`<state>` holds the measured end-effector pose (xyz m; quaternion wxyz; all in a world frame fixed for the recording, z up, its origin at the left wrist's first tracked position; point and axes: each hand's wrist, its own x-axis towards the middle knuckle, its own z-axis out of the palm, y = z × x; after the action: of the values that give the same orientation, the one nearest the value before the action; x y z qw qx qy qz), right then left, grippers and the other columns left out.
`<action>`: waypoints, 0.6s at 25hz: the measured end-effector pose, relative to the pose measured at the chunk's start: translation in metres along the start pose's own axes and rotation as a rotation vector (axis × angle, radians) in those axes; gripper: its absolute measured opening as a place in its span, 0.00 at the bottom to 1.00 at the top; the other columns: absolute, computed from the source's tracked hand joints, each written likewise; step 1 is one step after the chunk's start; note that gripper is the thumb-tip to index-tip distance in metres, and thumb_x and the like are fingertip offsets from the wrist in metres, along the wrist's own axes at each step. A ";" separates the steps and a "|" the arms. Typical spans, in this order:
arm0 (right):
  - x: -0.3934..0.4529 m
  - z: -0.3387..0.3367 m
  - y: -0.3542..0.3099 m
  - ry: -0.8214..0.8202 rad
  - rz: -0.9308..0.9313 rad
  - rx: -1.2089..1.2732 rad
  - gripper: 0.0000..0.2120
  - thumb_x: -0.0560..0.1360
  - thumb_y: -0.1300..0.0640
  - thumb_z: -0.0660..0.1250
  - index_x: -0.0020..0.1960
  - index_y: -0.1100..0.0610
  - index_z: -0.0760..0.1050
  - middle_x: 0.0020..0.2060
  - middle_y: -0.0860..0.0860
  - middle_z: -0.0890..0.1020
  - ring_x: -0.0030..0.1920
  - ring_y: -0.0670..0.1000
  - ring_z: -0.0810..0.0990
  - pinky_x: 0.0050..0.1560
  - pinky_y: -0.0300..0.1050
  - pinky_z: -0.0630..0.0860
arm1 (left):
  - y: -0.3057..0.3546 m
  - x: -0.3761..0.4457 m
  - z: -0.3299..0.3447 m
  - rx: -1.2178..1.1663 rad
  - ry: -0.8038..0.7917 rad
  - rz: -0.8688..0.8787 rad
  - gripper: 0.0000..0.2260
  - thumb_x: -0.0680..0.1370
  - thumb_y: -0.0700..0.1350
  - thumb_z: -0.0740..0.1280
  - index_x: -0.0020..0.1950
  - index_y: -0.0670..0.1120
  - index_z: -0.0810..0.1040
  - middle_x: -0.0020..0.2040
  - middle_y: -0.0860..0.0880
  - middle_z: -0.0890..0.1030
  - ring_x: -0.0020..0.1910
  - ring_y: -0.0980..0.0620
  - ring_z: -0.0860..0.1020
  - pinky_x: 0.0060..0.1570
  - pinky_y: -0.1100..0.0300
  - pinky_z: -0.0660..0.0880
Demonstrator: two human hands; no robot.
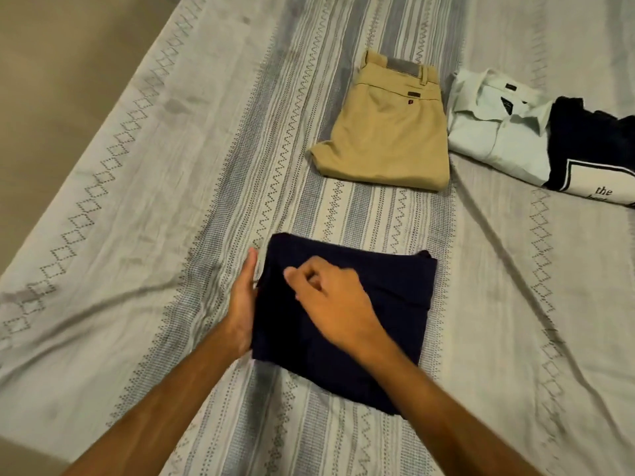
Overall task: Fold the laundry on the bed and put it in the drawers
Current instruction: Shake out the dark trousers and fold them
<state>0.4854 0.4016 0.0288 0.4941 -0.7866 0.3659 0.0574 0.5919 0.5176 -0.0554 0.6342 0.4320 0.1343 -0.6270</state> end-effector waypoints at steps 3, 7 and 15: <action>-0.026 0.008 0.080 0.374 0.094 -0.052 0.10 0.78 0.46 0.69 0.57 0.48 0.77 0.48 0.44 0.83 0.52 0.46 0.81 0.56 0.51 0.79 | 0.006 -0.005 -0.023 0.358 0.068 -0.032 0.26 0.77 0.64 0.69 0.66 0.46 0.82 0.63 0.42 0.84 0.62 0.43 0.83 0.67 0.45 0.76; -0.056 -0.026 0.174 0.524 0.626 0.365 0.35 0.66 0.33 0.79 0.62 0.54 0.75 0.56 0.54 0.83 0.58 0.59 0.82 0.62 0.57 0.79 | -0.006 -0.012 -0.051 0.658 0.157 0.008 0.20 0.76 0.54 0.76 0.65 0.47 0.82 0.58 0.50 0.87 0.57 0.50 0.85 0.64 0.48 0.79; -0.034 -0.056 0.163 0.011 0.677 0.969 0.22 0.74 0.54 0.77 0.67 0.55 0.80 0.60 0.54 0.86 0.61 0.56 0.85 0.70 0.56 0.75 | -0.015 0.007 -0.051 0.711 0.388 0.090 0.16 0.76 0.57 0.75 0.57 0.48 0.86 0.51 0.51 0.88 0.51 0.49 0.87 0.55 0.50 0.83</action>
<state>0.3426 0.3336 -0.0481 0.7493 -0.3112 0.5835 0.0341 0.5979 0.5520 -0.0961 0.4351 0.7400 0.0073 -0.5129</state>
